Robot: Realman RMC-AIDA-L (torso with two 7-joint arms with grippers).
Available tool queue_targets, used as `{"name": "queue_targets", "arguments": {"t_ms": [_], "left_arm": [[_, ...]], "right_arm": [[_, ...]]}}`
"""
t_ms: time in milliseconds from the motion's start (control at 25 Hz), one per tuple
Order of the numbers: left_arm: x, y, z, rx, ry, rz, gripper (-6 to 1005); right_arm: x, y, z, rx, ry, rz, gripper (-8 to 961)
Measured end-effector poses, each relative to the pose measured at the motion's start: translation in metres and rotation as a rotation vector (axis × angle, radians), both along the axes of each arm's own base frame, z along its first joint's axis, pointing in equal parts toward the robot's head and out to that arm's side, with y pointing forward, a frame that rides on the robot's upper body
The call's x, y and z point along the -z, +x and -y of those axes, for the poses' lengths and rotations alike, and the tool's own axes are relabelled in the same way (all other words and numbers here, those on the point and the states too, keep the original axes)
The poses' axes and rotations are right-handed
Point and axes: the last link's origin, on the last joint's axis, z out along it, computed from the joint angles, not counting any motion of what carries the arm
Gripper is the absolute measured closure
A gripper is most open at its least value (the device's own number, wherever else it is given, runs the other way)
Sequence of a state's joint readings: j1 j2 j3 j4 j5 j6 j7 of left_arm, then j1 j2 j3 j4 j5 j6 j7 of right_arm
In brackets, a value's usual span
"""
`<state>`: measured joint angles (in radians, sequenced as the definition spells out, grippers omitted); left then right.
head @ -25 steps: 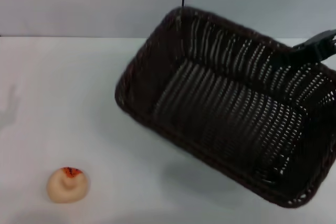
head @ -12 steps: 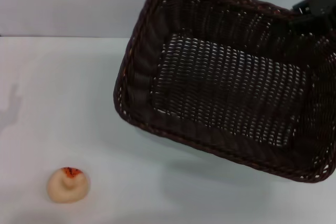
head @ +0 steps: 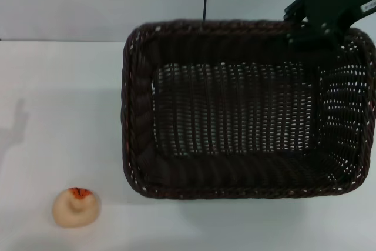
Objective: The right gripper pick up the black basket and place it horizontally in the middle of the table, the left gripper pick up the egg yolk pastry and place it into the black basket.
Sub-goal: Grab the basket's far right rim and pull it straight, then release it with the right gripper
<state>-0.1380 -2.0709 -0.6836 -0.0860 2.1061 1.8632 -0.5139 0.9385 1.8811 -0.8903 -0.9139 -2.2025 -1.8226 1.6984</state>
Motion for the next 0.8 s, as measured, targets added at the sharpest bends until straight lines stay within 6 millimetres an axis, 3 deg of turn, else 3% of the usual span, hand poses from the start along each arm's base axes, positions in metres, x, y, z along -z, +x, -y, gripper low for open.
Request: {"name": "queue_targets", "arguments": {"t_ms": [800], "left_arm": [[0.002, 0.002, 0.001, 0.017, -0.017, 0.024, 356]], "right_arm": [[0.036, 0.005, 0.001, -0.087, -0.024, 0.067, 774]]}}
